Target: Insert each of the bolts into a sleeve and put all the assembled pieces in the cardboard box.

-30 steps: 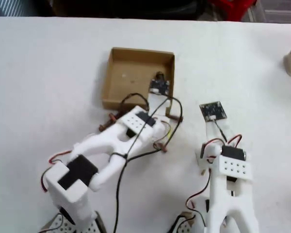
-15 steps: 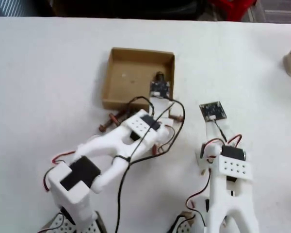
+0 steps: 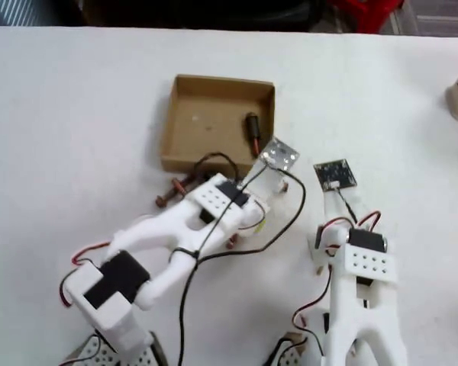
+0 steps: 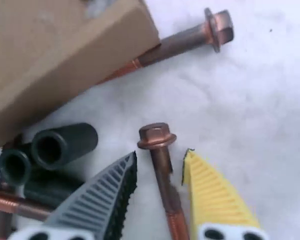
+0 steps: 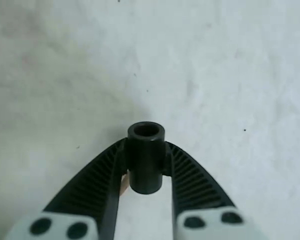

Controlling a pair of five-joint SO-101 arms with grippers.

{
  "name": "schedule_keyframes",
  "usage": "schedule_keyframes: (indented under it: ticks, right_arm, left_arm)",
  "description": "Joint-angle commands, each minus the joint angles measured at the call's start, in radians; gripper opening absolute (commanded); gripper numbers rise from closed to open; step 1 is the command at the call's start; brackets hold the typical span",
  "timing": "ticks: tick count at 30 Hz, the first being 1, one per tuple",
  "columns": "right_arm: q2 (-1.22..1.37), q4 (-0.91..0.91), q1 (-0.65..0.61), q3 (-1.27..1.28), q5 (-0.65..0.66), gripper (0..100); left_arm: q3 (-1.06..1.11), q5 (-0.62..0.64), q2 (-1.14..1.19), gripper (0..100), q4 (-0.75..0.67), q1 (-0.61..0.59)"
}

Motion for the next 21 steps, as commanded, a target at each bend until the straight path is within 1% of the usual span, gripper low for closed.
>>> schedule_keyframes:
  ticks: [1, 5, 11, 14, 17, 19, 21]
  right_arm:
    - [-0.027, -0.008, -0.007, -0.006, 0.015, 1.7]
    - [-0.027, -0.008, -0.008, -0.006, 0.015, 1.7]
    - [-0.027, -0.008, -0.008, -0.006, 0.015, 1.7]
    - [-0.027, -0.008, -0.008, -0.006, 0.015, 1.7]
    - [-0.027, -0.008, -0.008, -0.006, 0.015, 1.7]
    - [-0.027, -0.008, -0.008, -0.006, 0.015, 1.7]
    - [-0.027, -0.008, -0.008, -0.006, 0.015, 1.7]
  left_arm:
    - [-0.008, 0.015, -0.054, 20, 0.006, -0.015]
    - [-0.017, -0.012, -0.054, 17, 0.002, -0.024]
    - [-0.023, -0.003, -0.025, 17, -0.054, -0.022]
    - [-0.104, 0.037, 0.039, 17, -0.026, -0.022]
    - [-0.180, 0.075, 0.102, 17, 0.037, -0.018]
    - [-0.215, 0.075, 0.128, 13, 0.068, -0.016]
    - [-0.230, 0.074, 0.140, 4, 0.068, -0.015]
